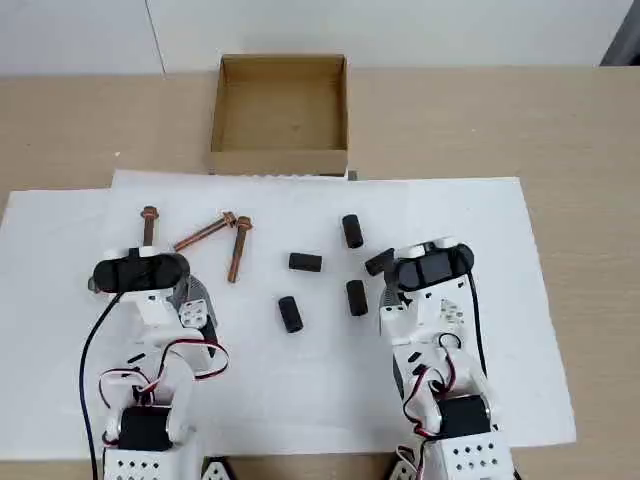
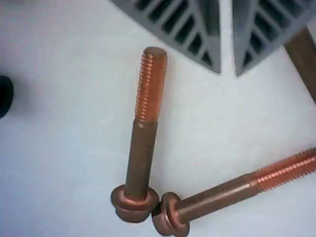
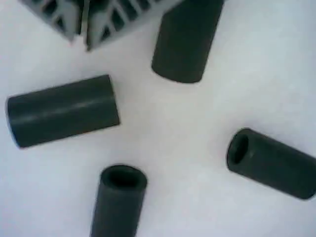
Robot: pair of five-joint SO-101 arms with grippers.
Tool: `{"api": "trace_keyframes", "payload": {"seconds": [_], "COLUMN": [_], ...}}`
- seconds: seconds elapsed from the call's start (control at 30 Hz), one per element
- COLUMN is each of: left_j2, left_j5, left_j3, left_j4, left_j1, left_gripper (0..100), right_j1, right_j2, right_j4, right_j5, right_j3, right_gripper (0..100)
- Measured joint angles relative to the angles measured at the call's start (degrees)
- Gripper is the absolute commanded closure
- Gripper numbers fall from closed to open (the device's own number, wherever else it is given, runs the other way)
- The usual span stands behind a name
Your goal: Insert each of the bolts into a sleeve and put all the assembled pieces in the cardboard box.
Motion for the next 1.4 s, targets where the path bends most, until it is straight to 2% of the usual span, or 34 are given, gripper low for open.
{"api": "trace_keyframes", "payload": {"seconds": [0.37,1.13,1.4], "left_j2": [0.00,0.00,0.00], "left_j5": [0.00,0.00,0.00], "left_j3": [0.00,0.00,-3.96], "left_j4": [0.00,0.00,0.00], "left_j1": [0.09,8.00,5.54], "left_gripper": [99,99,99], "right_j1": [0.00,0.00,0.00], "right_j2": [0.00,0.00,0.00], "right_j4": [0.00,0.00,0.00], "right_j5": [0.00,0.00,0.00], "right_j3": [0.00,0.00,0.00], "right_gripper": [99.5,99.5,99.5]}}
